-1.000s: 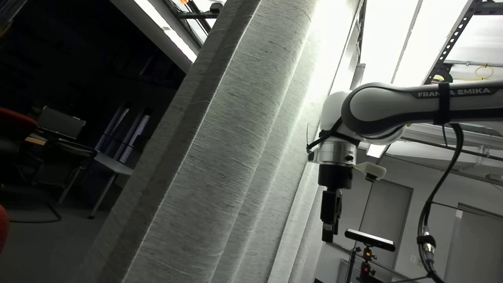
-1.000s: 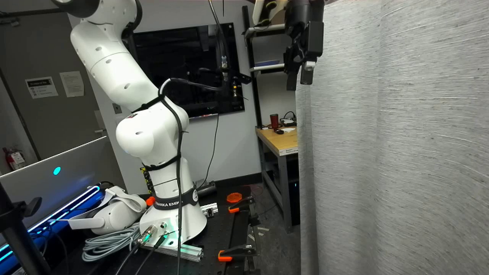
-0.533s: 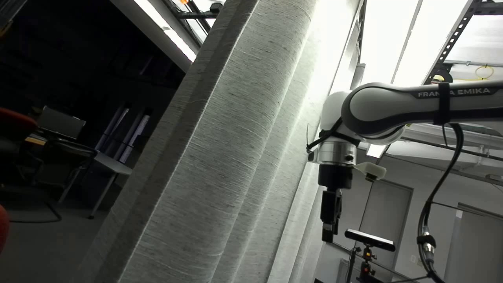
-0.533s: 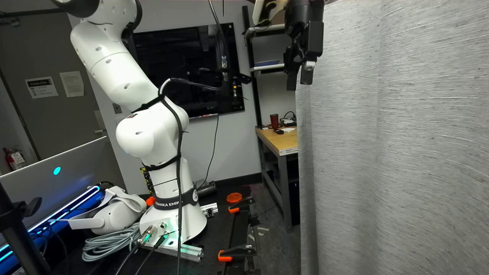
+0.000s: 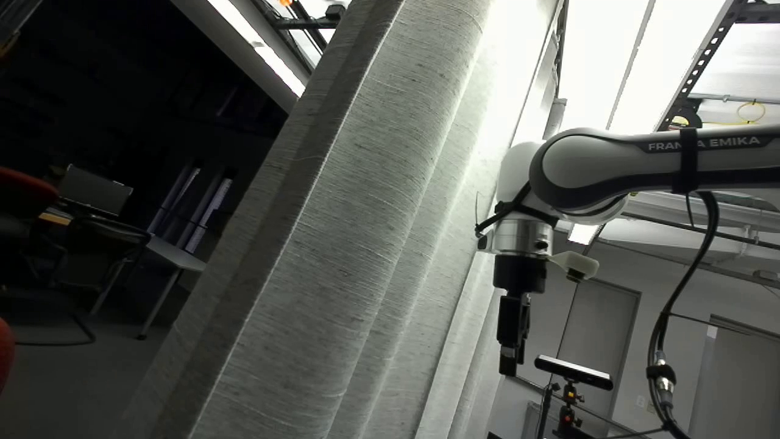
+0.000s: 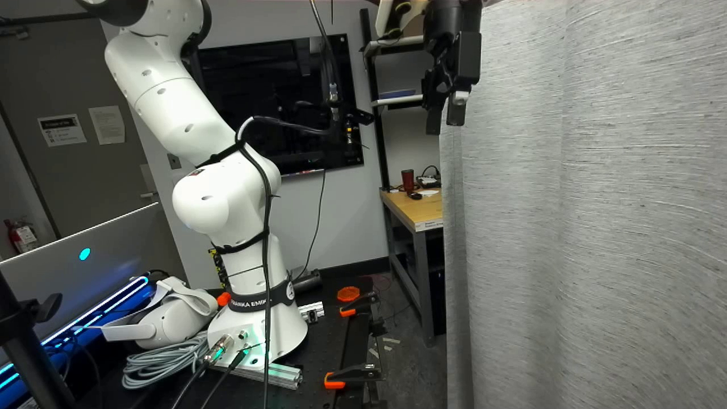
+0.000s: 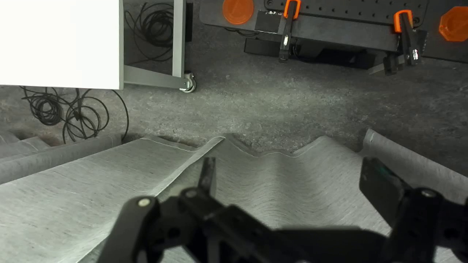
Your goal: Move the curtain to the right
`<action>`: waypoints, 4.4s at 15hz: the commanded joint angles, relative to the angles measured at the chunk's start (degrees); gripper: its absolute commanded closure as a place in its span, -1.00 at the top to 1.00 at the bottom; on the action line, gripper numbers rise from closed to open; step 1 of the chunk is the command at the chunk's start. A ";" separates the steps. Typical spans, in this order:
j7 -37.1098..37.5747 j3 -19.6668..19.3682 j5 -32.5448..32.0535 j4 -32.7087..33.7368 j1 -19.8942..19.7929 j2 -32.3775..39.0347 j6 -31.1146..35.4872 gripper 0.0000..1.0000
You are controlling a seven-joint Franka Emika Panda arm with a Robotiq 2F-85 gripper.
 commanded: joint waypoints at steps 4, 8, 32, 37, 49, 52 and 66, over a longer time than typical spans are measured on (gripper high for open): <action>-0.29 0.49 0.41 2.62 2.76 2.81 2.55 1.00; -1.20 2.79 1.60 3.98 5.92 4.74 5.11 1.00; -7.31 10.65 5.76 6.13 15.57 6.66 9.08 1.00; -5.14 12.61 6.74 9.32 16.46 7.91 14.65 1.00; 7.66 13.99 8.40 6.10 15.68 5.79 50.49 1.00; 12.00 14.98 7.18 4.85 14.90 4.72 59.71 1.00; 17.14 16.78 5.24 -0.36 9.02 1.58 77.19 -0.61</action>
